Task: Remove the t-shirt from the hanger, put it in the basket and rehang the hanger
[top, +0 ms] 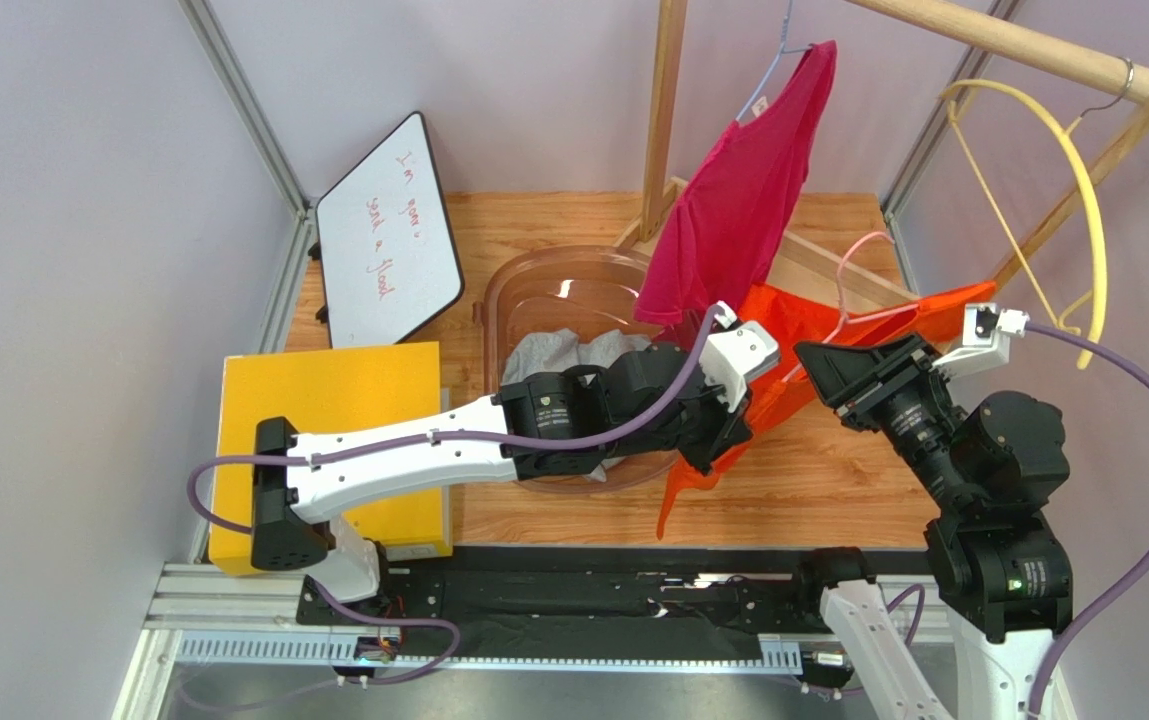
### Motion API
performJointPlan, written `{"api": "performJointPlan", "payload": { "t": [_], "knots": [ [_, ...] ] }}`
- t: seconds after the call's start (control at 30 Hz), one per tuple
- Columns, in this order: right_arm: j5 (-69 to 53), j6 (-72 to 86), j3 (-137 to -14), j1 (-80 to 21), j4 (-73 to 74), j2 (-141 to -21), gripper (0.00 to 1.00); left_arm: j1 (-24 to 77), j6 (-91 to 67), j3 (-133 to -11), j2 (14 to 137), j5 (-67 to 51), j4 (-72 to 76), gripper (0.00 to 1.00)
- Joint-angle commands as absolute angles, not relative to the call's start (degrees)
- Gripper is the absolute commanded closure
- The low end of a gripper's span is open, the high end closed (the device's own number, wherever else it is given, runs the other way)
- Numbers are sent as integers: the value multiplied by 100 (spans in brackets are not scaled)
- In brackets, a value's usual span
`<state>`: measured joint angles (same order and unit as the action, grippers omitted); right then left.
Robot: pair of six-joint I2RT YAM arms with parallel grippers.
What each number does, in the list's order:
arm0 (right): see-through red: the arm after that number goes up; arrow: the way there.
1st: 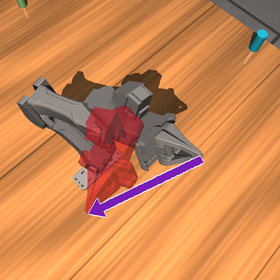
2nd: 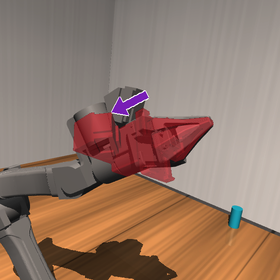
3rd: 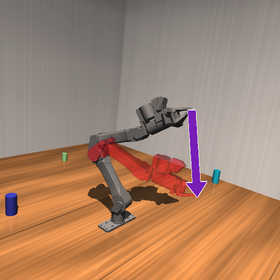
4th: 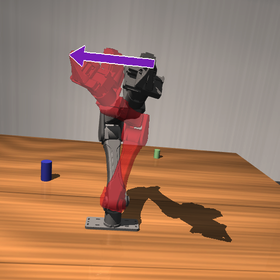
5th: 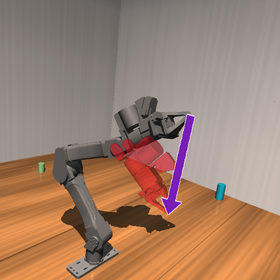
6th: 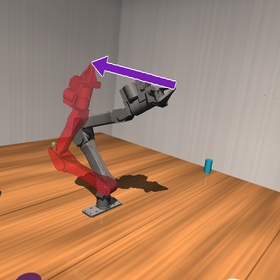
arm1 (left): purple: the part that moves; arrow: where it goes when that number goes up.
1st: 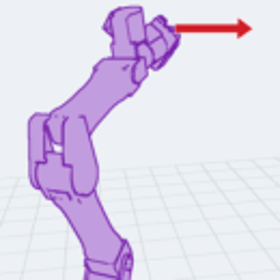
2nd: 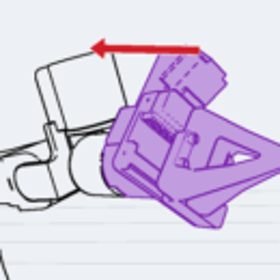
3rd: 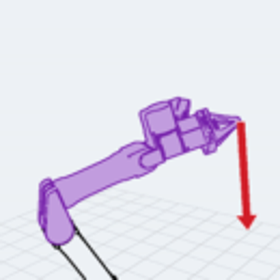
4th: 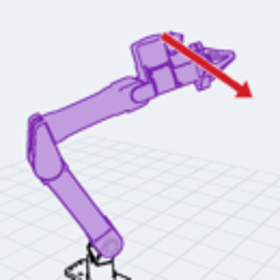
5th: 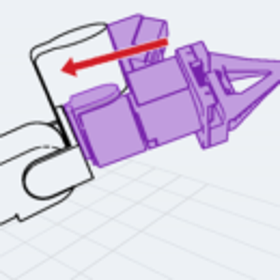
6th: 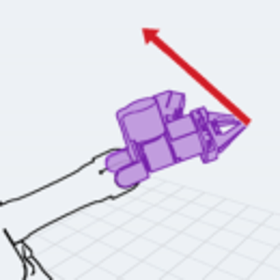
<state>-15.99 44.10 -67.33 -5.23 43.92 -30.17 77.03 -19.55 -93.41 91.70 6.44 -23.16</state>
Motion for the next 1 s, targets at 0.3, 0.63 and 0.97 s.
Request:
{"api": "performJointPlan", "payload": {
  "t": [0.3, 0.63, 0.97],
  "knots": [
    [-2337, 4728, -6196, -571, 3147, -3480, 82, 7761, -2171, -9035, 8569, 676, -2240, 100],
    [-2479, 5782, -5863, -571, 2541, -3498, 100, 7761, -2777, -7491, 7516, 1011, -2083, 41],
    [-2268, 6038, -5888, -563, 2346, -3533, 100, 7796, -3322, -6240, 7040, 537, -1485, 50]
  ]
}}
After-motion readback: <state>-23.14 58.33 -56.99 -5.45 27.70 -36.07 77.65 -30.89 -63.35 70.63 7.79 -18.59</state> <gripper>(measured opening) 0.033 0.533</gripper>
